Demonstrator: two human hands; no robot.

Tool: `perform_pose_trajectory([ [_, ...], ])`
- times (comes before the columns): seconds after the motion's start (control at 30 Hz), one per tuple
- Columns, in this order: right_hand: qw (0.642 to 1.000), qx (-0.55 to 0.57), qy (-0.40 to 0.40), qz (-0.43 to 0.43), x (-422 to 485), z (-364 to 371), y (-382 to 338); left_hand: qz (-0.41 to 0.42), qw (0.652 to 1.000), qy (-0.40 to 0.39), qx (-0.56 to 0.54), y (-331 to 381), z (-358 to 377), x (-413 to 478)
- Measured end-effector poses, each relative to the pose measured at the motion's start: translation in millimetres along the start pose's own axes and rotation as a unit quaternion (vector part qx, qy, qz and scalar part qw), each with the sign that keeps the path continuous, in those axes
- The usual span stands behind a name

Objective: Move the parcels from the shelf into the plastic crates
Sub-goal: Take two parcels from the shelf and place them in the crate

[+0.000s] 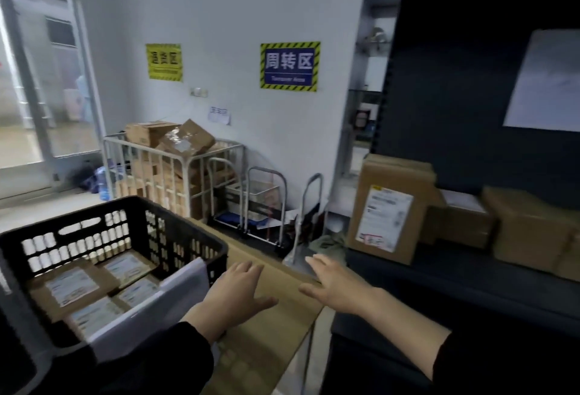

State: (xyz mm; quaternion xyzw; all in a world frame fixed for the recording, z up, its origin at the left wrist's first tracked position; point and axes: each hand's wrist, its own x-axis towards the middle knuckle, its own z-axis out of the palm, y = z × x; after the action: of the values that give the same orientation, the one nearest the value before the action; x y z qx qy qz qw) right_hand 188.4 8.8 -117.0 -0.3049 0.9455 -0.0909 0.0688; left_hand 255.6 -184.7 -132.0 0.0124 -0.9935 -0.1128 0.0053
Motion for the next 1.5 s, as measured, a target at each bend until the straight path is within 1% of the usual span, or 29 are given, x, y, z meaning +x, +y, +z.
perform_pose_trajectory([
  [0.2,0.998,0.019,0.023,0.063,-65,-20,59,0.072,0.997,0.000,-0.002,82,11,14],
  [0.37,0.992,0.035,0.047,0.110,-120,-36,115,0.116,0.993,0.000,-0.026,151,21,21],
  [0.67,0.982,0.058,0.084,0.161,-207,-57,213,0.136,0.991,0.000,-0.023,268,39,31],
  [0.87,0.979,0.057,0.099,0.167,-245,-66,266,0.144,0.989,-0.011,-0.015,329,48,34],
  [1.13,0.981,0.053,0.097,0.158,-267,-69,304,0.138,0.990,-0.016,-0.008,379,57,34],
  [1.37,0.982,0.069,0.101,0.146,-266,-65,321,0.122,0.992,-0.028,-0.008,395,62,38],
  [1.5,0.975,0.095,0.127,0.158,-261,-67,333,0.133,0.990,-0.016,-0.037,403,63,53],
])
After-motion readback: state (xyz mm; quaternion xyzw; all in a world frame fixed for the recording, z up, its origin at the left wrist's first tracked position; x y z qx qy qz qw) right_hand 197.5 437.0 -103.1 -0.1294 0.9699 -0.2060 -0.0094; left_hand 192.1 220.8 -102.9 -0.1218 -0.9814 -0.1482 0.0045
